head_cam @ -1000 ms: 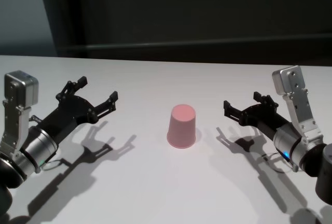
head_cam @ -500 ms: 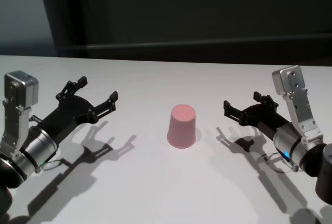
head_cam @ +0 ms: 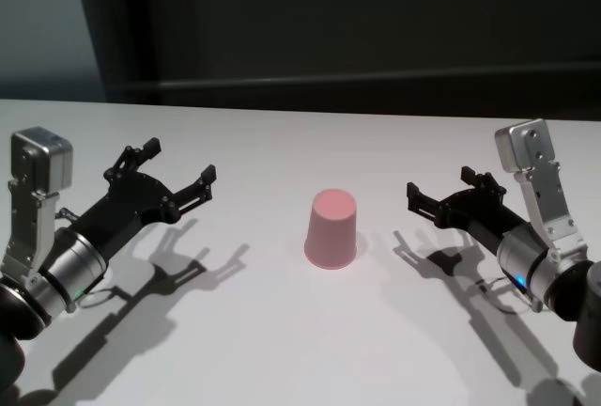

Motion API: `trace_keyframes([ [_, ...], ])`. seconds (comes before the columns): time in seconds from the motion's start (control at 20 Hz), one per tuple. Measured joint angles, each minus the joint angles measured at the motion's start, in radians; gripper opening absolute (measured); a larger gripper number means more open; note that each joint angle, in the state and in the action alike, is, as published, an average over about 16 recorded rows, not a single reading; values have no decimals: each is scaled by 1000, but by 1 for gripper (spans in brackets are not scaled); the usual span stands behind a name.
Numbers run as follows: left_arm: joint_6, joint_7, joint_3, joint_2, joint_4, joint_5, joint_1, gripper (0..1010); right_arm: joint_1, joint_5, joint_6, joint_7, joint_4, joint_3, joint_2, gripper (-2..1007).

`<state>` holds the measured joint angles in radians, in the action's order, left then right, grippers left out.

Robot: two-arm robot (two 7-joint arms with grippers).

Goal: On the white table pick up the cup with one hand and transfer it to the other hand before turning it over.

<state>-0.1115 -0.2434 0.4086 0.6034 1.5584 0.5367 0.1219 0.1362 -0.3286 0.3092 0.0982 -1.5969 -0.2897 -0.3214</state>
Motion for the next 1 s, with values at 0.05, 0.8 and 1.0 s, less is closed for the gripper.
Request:
trace_keyframes([
  [0.05,0,0,0,0,0,0,0,1001,0,0,0,0,0,0,0,1002],
  [0.8,0,0,0,0,0,0,0,1001,0,0,0,0,0,0,0,1002],
  [1.0,0,0,0,0,0,0,0,1001,0,0,0,0,0,0,0,1002],
])
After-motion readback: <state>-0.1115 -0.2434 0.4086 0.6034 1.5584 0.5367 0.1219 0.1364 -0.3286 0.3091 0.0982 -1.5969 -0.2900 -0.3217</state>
